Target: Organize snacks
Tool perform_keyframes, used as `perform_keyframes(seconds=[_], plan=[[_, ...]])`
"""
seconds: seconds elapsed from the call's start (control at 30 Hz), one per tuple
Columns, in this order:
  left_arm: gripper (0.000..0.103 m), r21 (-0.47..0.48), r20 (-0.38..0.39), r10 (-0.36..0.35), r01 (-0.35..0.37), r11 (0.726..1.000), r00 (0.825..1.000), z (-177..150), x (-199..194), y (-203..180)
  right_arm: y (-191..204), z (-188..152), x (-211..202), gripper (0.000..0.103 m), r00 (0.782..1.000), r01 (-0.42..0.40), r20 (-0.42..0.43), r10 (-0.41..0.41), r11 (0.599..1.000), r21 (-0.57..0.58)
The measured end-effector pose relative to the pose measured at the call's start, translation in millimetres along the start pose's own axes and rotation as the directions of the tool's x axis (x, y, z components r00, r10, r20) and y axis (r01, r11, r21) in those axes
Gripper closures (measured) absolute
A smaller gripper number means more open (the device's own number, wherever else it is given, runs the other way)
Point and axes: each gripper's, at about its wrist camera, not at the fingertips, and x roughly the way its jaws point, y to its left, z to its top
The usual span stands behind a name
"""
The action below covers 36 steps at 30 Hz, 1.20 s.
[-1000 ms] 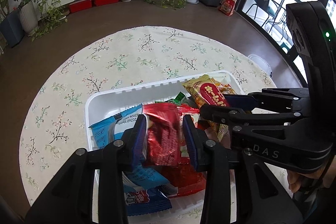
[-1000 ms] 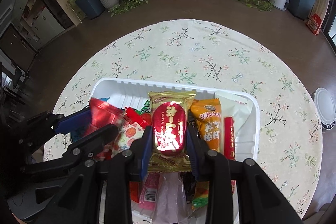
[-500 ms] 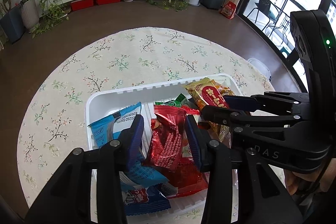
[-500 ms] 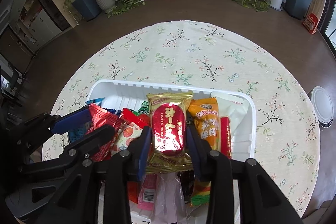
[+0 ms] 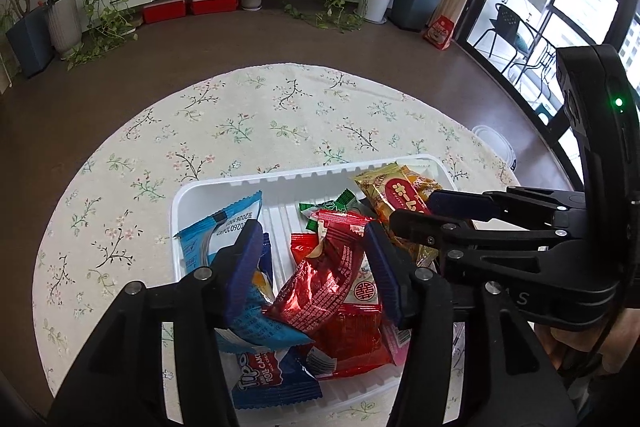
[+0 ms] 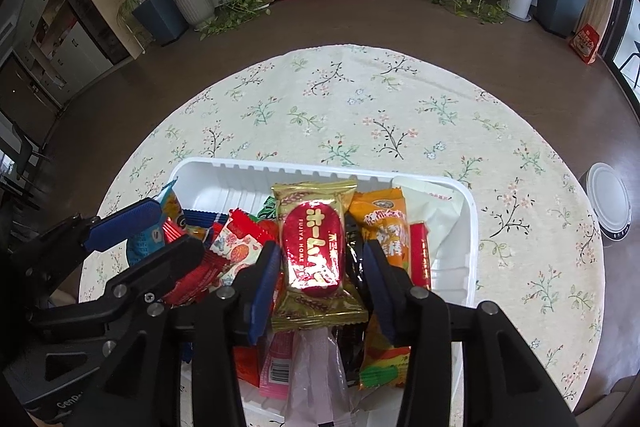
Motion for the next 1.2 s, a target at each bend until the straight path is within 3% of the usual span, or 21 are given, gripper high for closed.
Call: perform_keyframes(seconds=[0.23,0.37,0.67,0.77,0.87,1.07,1.2], plan=[[0.045,-0.008,0.025,0.003,-0.003,1.0,1.0,-0.2,-10.4,-1.1,-3.5,-1.4,-5.2,0.053,1.0,0.003,0.013,-0.003,1.0,0.016],[0.025,-0.033,0.065,0.024,-0.022,0.999,0.998,-0.2,-21.6,0.6,-4.1,-2.1,-11.4,0.05,1.0,0.014,0.026,-0.015,1.0,0.022],[0.019,-0.043,0.109,0.042,-0.037,0.998,0.993,-3.4,-44.5,-3.1,0.3,-3.0,-18.7,0.04,0.999,0.019,0.043,-0.02,1.0,0.022],[0.003,-0.051,0.128,0.051,-0.045,0.998,0.99,-7.7,-54.1,-4.1,0.1,-4.6,-23.7,0.039,0.998,0.022,0.054,-0.024,0.999,0.03],[0.0,-0.067,0.161,0.053,-0.043,0.997,0.986,-14.3,-68.5,-5.9,-2.1,-8.0,-32.6,0.033,0.997,0.021,0.069,-0.025,0.999,0.049],[0.0,-0.007,0.333,0.054,-0.054,0.999,0.942,-48.1,-129.2,-31.5,-1.9,-32.2,-72.0,0.017,0.985,-0.001,0.173,-0.009,0.998,0.057],[0.0,-0.082,0.361,0.151,-0.13,0.988,0.92,-81.0,-165.1,-48.9,3.1,-64.2,-103.4,0.014,0.966,-0.028,0.257,0.018,0.999,0.033]])
